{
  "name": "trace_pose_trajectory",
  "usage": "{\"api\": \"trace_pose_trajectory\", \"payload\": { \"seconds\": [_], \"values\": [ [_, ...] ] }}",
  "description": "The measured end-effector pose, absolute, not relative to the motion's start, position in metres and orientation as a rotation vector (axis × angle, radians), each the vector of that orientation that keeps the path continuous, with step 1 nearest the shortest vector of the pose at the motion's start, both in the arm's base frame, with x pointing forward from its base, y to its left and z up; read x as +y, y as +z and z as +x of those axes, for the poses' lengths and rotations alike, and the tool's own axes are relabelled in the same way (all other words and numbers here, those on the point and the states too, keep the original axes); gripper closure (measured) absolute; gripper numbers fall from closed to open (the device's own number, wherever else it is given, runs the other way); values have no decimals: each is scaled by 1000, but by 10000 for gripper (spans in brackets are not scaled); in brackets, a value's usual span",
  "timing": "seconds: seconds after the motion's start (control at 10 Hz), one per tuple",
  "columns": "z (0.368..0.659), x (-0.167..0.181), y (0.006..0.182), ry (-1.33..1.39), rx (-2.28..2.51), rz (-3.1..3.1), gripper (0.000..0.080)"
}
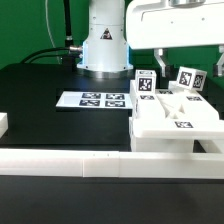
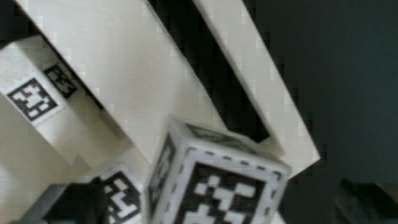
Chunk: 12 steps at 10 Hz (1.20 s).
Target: Assemble chair
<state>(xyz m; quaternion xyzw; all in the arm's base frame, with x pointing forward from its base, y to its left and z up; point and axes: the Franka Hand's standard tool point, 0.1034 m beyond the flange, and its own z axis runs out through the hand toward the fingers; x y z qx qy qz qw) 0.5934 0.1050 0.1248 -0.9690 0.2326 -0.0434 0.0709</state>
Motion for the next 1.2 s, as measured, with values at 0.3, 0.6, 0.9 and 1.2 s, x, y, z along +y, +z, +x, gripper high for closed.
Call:
{"api": "trace_pose_trajectory", "payload": {
  "seconds": [0.3, 0.6, 0.9, 1.2],
  "values": [
    [594, 104, 125, -150, 434, -2975, 151],
    [593, 102, 124, -184, -125, -3086, 151],
    [591, 104, 121, -199, -460, -3080, 151],
    [591, 100, 120, -201, -726, -3039, 179]
  ]
}}
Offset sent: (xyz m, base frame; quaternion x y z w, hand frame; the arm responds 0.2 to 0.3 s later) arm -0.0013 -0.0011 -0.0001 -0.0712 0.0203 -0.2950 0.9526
